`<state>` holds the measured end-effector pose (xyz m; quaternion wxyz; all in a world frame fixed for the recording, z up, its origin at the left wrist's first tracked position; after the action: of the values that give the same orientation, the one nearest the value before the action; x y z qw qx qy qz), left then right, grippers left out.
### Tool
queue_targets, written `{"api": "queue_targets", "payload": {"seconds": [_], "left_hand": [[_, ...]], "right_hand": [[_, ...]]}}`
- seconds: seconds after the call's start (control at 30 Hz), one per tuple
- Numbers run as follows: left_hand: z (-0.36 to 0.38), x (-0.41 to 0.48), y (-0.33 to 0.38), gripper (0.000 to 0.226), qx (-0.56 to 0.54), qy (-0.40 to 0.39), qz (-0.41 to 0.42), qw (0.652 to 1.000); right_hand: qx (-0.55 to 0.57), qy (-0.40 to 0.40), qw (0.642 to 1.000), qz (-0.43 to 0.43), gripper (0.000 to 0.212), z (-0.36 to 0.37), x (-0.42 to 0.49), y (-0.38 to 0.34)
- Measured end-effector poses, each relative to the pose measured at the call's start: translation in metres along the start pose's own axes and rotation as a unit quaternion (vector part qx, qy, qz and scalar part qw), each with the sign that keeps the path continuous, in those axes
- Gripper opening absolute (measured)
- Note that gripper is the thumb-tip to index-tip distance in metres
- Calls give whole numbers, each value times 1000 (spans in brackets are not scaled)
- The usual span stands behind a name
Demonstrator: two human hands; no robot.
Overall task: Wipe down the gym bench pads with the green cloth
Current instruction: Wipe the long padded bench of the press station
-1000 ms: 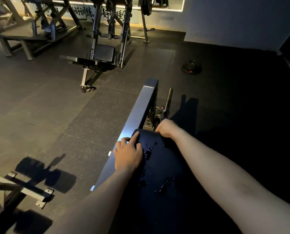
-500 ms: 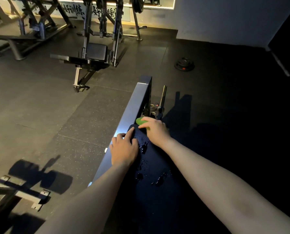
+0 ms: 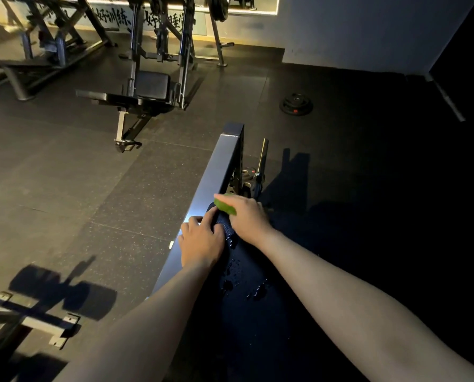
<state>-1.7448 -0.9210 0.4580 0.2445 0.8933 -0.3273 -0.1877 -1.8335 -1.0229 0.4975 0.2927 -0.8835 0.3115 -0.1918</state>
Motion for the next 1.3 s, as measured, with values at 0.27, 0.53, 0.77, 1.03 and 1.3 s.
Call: {"api": "queue_targets", "payload": {"seconds": [0.27, 0.53, 0.77, 1.03, 1.3], "left_hand": [[1, 3, -2, 49, 8, -8, 16, 1000], [4, 5, -2, 51, 13, -8, 20, 1000], [4, 5, -4, 51, 30, -12, 24, 999], [3, 5, -2, 51, 27, -10, 26, 999], [3, 6, -3, 50, 3, -12, 23, 1000]], "right_hand": [[-102, 47, 991, 77, 43, -25, -14, 71], [-88, 28, 996, -6, 37, 13, -33, -7], [-140, -34, 989, 31, 20, -10, -30, 1], [-127, 26, 991, 36, 44, -12, -16, 38], [-110, 94, 988, 49, 33, -9, -18, 31]]}}
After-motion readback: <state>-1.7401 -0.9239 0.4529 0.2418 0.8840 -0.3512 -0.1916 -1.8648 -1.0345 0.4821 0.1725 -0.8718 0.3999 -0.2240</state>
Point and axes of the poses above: each hand's wrist, its own x-axis towards the middle knuckle, its own z-axis out of the palm, y = z × x, the point moved 6 cm from there along x, towards the middle knuckle, and after that the axes turned 4 degrees about -z, right-handed, at the moved point
